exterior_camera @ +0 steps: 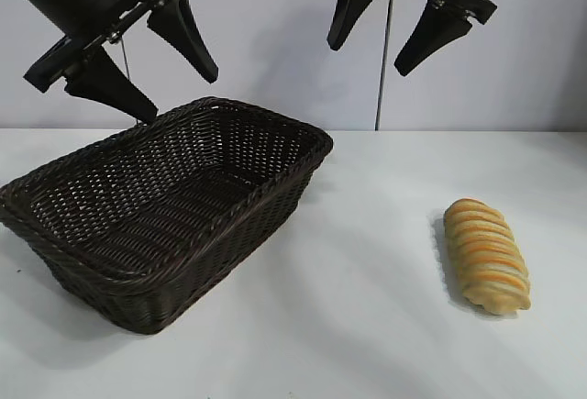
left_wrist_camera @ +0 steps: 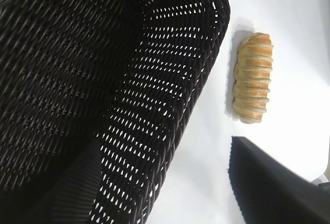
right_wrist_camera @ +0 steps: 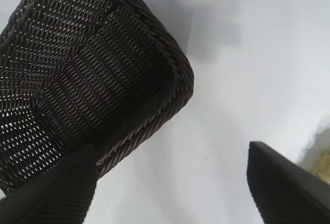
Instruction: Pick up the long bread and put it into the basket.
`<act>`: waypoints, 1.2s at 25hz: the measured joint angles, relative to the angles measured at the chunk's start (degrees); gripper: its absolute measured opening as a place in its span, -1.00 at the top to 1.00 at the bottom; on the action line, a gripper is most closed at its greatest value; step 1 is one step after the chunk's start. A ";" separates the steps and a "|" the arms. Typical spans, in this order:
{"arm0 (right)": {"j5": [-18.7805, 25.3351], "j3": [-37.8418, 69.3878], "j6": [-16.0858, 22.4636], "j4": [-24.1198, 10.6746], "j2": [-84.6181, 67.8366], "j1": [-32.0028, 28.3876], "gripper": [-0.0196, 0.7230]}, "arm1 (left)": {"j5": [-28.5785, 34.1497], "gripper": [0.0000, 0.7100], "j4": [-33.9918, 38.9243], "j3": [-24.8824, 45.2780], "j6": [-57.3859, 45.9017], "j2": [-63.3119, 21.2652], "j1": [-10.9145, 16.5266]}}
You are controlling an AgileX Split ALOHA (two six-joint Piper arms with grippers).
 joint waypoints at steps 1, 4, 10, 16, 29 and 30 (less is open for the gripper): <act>0.00 0.00 0.00 0.00 0.00 0.00 -0.61 | 0.00 -0.43 0.00 0.00 0.00 0.00 0.00; 0.00 0.00 0.00 0.00 0.00 0.00 -0.61 | 0.00 -0.43 0.00 0.00 0.00 0.00 0.00; 0.00 0.00 0.00 0.00 0.00 0.00 -0.61 | 0.00 -0.43 0.00 0.00 0.00 0.00 0.00; 0.00 0.00 0.00 0.00 0.00 0.00 -0.61 | 0.00 -0.43 0.00 0.00 0.00 0.00 0.00; 0.00 0.00 0.00 -0.61 0.00 0.00 -0.61 | -0.56 -0.43 0.00 0.00 0.00 0.00 0.00; 0.00 0.00 0.00 -0.61 0.00 0.00 -0.61 | -0.81 -0.43 0.00 0.00 0.00 0.00 0.00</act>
